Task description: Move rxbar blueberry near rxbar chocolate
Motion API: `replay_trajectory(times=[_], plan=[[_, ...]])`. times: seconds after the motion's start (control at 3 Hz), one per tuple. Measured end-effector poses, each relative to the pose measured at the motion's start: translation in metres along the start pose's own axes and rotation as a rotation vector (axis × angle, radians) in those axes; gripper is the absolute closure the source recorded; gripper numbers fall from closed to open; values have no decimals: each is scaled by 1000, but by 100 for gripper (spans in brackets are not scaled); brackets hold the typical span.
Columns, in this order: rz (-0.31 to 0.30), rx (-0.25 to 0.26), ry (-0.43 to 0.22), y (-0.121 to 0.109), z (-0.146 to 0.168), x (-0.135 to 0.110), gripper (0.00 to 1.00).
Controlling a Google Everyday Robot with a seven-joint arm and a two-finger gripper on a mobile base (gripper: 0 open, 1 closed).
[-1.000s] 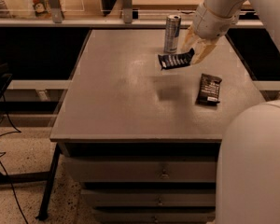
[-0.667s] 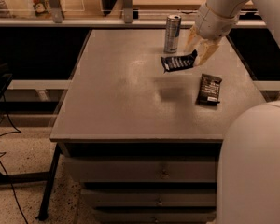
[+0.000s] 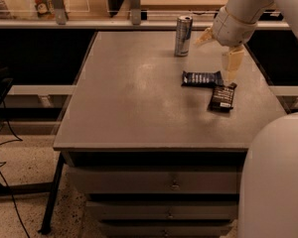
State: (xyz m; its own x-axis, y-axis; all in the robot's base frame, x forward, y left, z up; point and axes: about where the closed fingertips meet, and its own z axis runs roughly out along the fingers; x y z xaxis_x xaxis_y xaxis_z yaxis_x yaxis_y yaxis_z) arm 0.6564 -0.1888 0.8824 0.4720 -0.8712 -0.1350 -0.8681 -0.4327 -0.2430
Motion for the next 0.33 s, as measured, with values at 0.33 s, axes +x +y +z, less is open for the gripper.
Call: replay_trajectory(times=[0.33], plan=[[-1, 11, 2, -4, 3, 1, 0]])
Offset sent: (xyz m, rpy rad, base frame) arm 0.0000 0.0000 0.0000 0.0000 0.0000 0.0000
